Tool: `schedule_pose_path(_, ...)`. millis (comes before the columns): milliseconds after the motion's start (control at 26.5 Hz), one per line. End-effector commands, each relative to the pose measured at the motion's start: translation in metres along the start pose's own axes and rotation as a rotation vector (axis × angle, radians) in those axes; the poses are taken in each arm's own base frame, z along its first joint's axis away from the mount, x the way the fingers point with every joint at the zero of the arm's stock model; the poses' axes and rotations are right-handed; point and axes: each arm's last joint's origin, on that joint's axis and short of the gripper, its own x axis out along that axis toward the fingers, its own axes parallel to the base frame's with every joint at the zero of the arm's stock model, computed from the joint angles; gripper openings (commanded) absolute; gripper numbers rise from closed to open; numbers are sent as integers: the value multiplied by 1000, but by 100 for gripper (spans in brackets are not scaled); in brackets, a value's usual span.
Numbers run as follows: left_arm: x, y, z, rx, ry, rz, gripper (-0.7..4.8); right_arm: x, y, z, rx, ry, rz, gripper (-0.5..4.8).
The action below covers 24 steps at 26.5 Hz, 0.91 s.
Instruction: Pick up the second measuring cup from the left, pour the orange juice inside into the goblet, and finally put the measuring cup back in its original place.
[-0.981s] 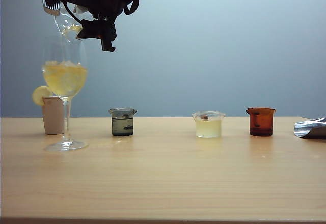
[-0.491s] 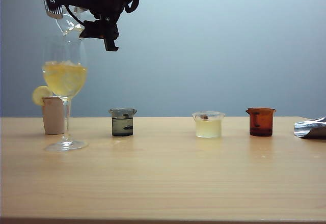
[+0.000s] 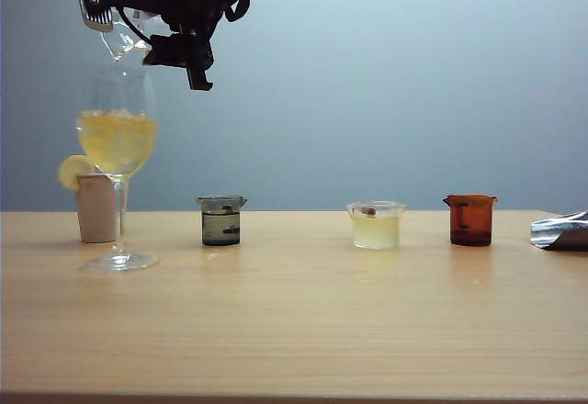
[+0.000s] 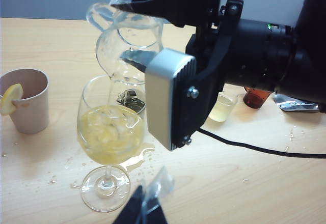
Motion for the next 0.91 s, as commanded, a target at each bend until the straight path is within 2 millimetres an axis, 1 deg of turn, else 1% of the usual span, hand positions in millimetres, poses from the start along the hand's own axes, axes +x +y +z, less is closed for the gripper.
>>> schedule_pose_path(38, -2, -1, 3, 2, -15, -5, -5, -2, -8, 0, -3, 0, -44, -1)
schedule_pose_path(717, -2, -1, 3, 2, -15, -5, -5, -2, -8, 0, -20, 1, -44, -1)
schedule_pose_path(830, -2, -1, 3, 2, -15, -5, -5, -2, -8, 0, 15, -5, -44, -1)
schedule_pose_path(906, -2, -1, 3, 2, -15, -5, -5, -2, -8, 0, 77, -9, -44, -1)
